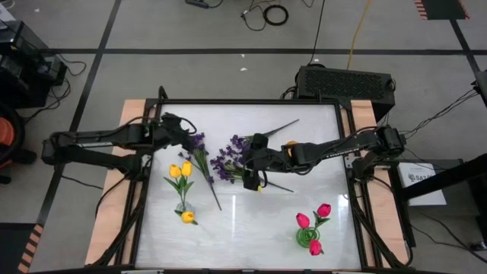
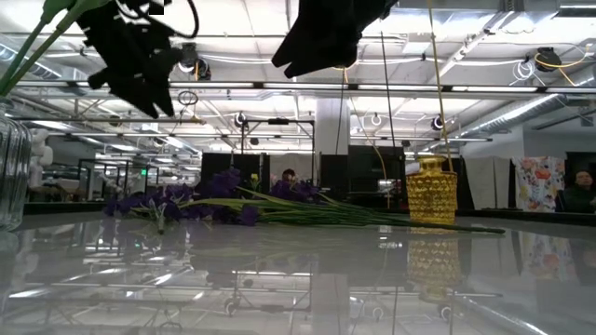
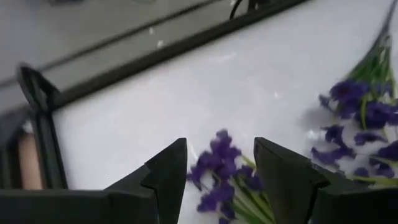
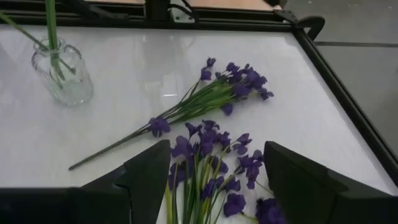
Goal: Sort flowers into vase by color
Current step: Put the top left purple flowers into the yellow vase
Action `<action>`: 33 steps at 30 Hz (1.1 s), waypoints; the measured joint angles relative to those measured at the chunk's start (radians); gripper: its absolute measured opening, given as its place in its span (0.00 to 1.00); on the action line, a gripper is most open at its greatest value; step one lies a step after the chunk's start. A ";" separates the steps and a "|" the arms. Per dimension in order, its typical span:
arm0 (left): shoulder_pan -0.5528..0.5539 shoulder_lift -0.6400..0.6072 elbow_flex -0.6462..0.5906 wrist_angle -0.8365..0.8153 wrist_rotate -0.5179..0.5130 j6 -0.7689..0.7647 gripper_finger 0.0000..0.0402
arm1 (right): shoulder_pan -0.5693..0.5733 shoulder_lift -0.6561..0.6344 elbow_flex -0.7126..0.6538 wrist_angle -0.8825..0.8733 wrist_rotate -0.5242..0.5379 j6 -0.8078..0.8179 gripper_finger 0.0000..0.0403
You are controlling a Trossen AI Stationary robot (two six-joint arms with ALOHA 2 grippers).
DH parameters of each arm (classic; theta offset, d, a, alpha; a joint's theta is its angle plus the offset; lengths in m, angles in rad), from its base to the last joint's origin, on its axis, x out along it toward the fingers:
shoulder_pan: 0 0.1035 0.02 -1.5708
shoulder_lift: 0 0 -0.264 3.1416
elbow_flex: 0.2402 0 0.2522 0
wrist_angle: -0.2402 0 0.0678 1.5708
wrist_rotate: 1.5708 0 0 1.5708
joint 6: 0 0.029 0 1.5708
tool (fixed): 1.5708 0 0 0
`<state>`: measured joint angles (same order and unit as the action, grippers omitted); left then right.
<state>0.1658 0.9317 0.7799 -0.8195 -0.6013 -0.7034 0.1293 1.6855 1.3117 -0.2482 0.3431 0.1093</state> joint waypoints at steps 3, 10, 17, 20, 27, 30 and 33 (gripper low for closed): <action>0.023 0.017 -0.036 0.003 0.068 -0.056 0.48 | 0.001 0.000 0.000 -0.012 0.000 -0.014 0.62; 0.027 0.064 -0.173 0.097 0.147 -0.276 0.48 | 0.001 0.000 0.000 -0.012 -0.003 -0.020 0.62; -0.019 0.109 -0.235 0.304 0.280 -0.342 0.48 | 0.001 0.000 0.000 -0.004 -0.005 0.021 0.62; -0.043 0.144 -0.235 0.315 0.280 -0.399 0.48 | 0.001 0.000 0.000 -0.002 -0.005 0.051 0.62; -0.102 0.221 -0.235 0.310 0.301 -0.564 0.48 | 0.003 0.000 0.000 -0.002 -0.005 0.102 0.62; -0.133 0.245 -0.235 0.311 0.303 -0.622 0.48 | 0.003 0.000 0.000 -0.002 -0.005 0.117 0.62; -0.147 0.277 -0.235 0.312 0.294 -0.656 0.48 | 0.003 -0.001 0.000 -0.003 -0.005 0.126 0.62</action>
<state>0.0189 1.2086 0.5446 -0.5071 -0.3075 -1.3597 0.1326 1.6848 1.3117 -0.2507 0.3382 0.2358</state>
